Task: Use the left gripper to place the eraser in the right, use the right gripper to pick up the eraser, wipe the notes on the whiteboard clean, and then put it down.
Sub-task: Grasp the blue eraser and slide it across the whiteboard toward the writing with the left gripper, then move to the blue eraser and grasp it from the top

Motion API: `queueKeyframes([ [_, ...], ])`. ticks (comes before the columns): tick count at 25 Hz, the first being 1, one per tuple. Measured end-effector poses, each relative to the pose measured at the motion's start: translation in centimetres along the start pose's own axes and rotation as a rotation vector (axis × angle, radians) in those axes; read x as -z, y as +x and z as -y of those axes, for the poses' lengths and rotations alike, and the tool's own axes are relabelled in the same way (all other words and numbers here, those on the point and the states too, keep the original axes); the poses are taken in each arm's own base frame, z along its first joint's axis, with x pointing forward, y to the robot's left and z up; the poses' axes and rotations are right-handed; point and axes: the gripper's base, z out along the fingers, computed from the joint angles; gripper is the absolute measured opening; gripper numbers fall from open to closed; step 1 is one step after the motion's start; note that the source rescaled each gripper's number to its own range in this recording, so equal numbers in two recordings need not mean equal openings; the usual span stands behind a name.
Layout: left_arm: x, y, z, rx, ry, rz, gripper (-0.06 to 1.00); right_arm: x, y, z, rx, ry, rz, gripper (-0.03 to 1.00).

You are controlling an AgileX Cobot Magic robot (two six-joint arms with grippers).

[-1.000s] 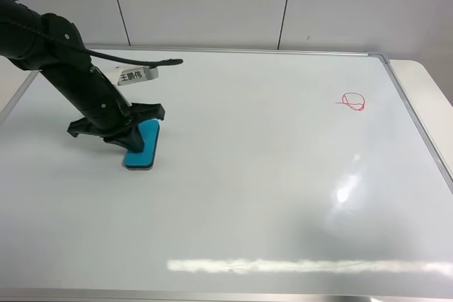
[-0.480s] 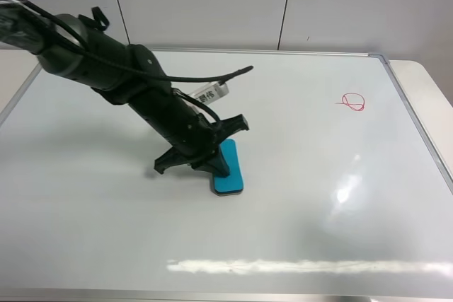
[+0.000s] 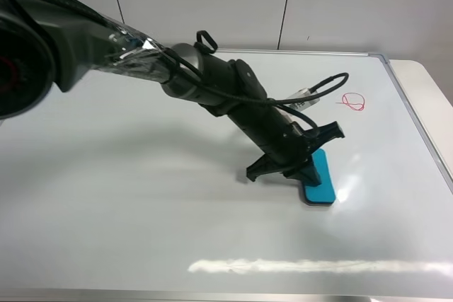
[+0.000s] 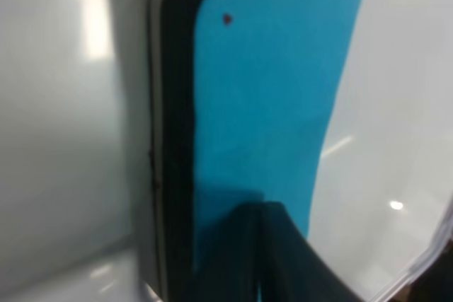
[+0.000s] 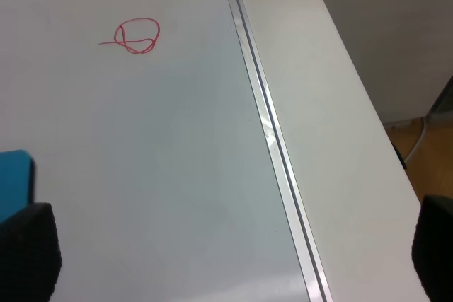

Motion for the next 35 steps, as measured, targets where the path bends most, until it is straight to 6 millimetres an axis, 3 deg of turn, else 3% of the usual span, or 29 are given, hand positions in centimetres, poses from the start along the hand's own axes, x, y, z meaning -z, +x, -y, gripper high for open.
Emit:
queueKeyframes([
  [6,-2.5,-0.8,2.6,-0.047,0.076,0.038,0.0,0.0,0.0,0.0,0.0,0.0,0.0,1.0],
  [14,-1.3,-0.9,4.1,-0.142,0.084,0.076,0.0,0.0,0.0,0.0,0.0,0.0,0.0,1.0],
  [17,1.5,-1.2,6.2,-0.259,0.124,0.134,0.0,0.0,0.0,0.0,0.0,0.0,0.0,1.0],
  [21,7.9,-0.8,10.0,-0.528,0.183,0.249,0.0,0.0,0.0,0.0,0.0,0.0,0.0,1.0],
  [23,10.7,-0.7,10.2,-0.666,0.154,0.307,0.0,0.0,0.0,0.0,0.0,0.0,0.0,1.0],
  [25,13.3,-0.8,9.4,-0.805,0.09,0.361,0.0,0.0,0.0,0.0,0.0,0.0,0.0,1.0],
  [29,17.4,-2.0,4.2,-1.019,-0.145,0.429,0.0,0.0,0.0,0.0,0.0,0.0,0.0,1.0],
  [35,26.5,-1.4,-3.6,-1.003,-0.362,0.557,0.01,0.0,0.0,0.0,0.0,0.0,0.0,1.0],
])
